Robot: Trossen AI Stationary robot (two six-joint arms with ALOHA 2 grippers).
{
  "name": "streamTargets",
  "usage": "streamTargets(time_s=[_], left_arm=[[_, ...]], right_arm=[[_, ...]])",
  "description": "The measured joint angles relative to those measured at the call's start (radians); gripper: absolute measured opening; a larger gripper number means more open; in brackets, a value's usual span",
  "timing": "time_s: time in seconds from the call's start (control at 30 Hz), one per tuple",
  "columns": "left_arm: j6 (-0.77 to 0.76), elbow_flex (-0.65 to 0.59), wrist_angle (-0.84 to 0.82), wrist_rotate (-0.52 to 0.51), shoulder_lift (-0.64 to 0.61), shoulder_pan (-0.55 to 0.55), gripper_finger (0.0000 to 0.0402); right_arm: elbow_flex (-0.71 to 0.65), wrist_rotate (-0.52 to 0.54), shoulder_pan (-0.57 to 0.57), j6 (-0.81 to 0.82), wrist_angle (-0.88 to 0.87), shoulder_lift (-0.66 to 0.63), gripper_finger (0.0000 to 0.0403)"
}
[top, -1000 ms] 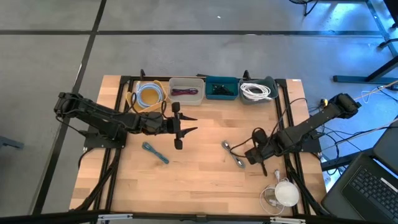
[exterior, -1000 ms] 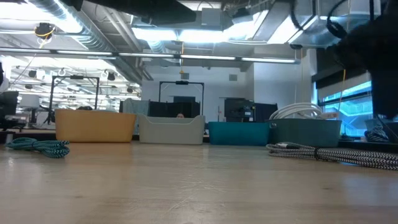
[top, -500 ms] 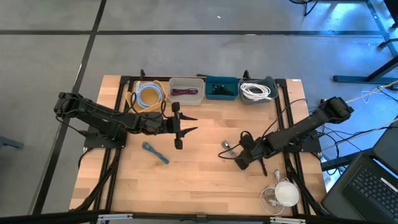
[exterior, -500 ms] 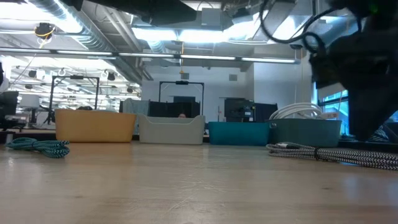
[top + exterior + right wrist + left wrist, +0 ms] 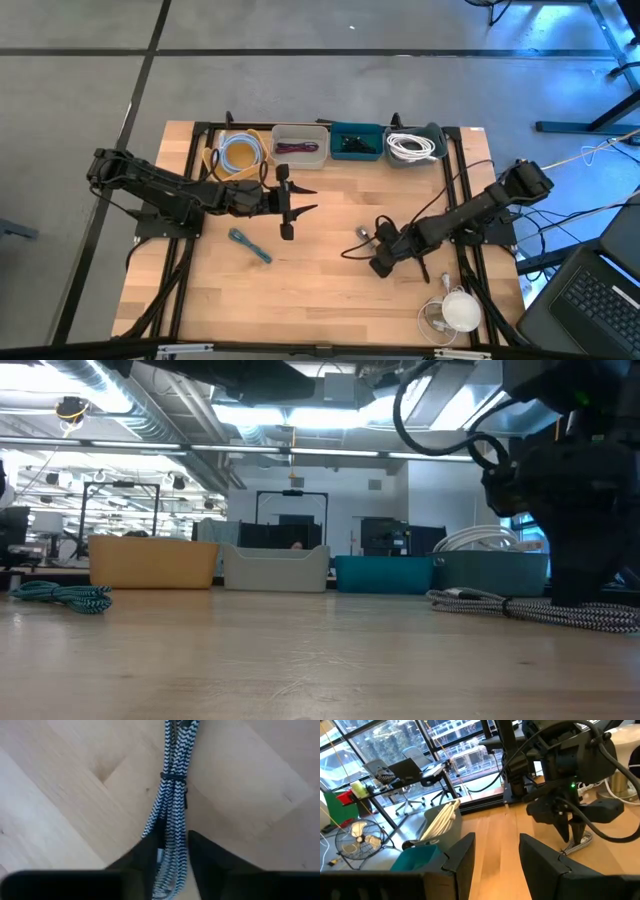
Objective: Pick & Place USB Port
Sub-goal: Put the white and black charger cable into the gray bin
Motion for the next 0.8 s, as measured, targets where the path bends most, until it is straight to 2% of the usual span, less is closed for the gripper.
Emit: streamTargets(time_s=[0.13, 0.17, 0.27, 0.33, 0.53, 0.63, 0.7, 0.8], left_arm=[[-0.007, 0.000, -0.002, 0.000, 0.000, 0.000, 0.0143], [-0.007, 0.000, -0.003, 0.000, 0.000, 0.000, 0.0143], [-0.006, 0.000, -0.003, 0.000, 0.000, 0.000, 0.0143], [-0.007, 0.000, -0.005, 0.000, 0.000, 0.000, 0.0143], [-0.044, 0.000, -0.050, -0.004, 0.000, 0.000, 0.0143], [-0.080, 0.000, -0.065, -0.028, 0.000, 0.000, 0.0143], [-0.103, 0.000, -0.055, -0.028, 0.000, 0.000, 0.0143], [-0.109, 0.000, -0.032, -0.027, 0.000, 0.000, 0.0143]], right_arm=[[-0.005, 0.017, 0.000, -0.006, -0.011, -0.003, 0.0027], [-0.004, 0.032, 0.001, -0.011, -0.011, -0.003, 0.0017], [-0.003, 0.078, 0.001, -0.024, -0.016, -0.002, 0.0008], [0.018, 0.130, 0.000, -0.033, -0.090, -0.005, 0.0006], [0.206, 0.305, 0.001, -0.032, -0.542, -0.079, 0.0003], [0.312, 0.421, 0.001, -0.044, -0.695, -0.128, 0.0002], [0.369, 0.507, 0.001, -0.102, -0.725, -0.161, 0.0002], [0.440, 0.616, -0.003, -0.262, -0.664, -0.214, 0.0001]])
